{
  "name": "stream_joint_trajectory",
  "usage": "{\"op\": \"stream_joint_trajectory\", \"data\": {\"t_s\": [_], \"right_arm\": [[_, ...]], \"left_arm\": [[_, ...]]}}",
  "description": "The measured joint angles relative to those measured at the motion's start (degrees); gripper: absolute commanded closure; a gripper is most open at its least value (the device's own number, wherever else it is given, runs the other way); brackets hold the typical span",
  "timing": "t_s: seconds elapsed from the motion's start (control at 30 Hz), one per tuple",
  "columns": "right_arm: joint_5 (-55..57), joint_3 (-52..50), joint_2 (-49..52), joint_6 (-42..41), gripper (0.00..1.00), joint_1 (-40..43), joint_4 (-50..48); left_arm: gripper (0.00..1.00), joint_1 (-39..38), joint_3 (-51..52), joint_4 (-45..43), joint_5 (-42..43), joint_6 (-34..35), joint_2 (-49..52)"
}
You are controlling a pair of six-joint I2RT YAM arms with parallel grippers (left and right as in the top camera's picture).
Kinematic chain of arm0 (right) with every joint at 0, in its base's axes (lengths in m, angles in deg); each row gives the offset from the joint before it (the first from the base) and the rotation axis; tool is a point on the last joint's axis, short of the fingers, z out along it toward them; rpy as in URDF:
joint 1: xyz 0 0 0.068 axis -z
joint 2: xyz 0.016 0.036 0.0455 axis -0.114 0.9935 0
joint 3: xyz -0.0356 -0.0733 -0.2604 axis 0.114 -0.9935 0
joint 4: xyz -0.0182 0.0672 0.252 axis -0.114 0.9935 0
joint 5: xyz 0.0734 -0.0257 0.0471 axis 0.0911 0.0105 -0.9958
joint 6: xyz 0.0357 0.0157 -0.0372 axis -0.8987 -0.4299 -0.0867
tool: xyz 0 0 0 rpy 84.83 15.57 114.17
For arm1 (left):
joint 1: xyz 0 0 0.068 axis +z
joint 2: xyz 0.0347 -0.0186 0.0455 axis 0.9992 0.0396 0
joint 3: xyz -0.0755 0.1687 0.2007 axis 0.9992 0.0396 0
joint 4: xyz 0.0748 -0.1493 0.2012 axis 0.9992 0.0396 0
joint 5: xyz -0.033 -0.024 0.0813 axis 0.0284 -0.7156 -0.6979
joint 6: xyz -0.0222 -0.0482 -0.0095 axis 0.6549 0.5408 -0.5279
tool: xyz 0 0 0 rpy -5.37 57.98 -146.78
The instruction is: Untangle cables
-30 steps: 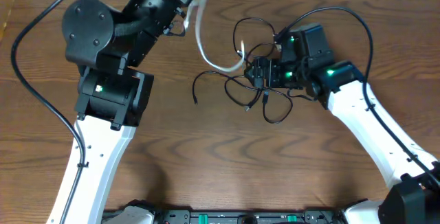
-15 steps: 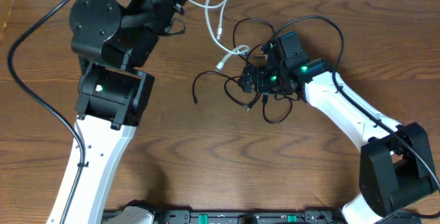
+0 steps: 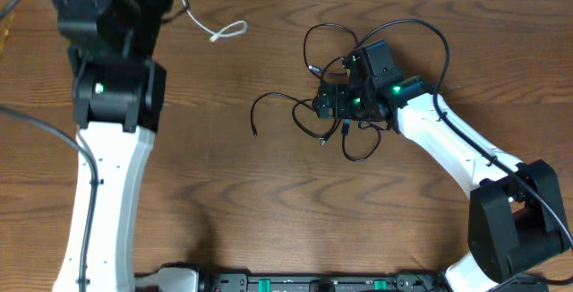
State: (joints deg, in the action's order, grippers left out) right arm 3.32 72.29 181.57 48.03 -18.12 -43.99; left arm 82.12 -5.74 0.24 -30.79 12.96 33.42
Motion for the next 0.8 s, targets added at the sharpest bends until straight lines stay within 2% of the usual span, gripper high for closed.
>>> {"op": "stream_joint_trajectory", "data": {"t_s": [0.23,0.4,0.67,0.8], "right_arm": [[0.0,0.0,1.1,0.0,0.01,0.0,-1.1],[0.1,0.0,4.8,0.0,0.01,0.0,-1.9],[0.1,0.0,9.8,-0.1,0.02,0.0,-3.8],[0.0,0.0,9.9,-0.1,0.02,0.0,-4.9]], "left_arm": [[0.93,1.3,-10.2,6.3,0.2,-4.7,11.8],[0.93,1.7,-10.7,6.0,-3.4,-8.3,19.4],[0.93,5.2,-10.7,-2.7,-5.9,-12.3,31.0],[0.93,7.4,-10.7,-3.3,-6.1,-15.5,35.9]]}}
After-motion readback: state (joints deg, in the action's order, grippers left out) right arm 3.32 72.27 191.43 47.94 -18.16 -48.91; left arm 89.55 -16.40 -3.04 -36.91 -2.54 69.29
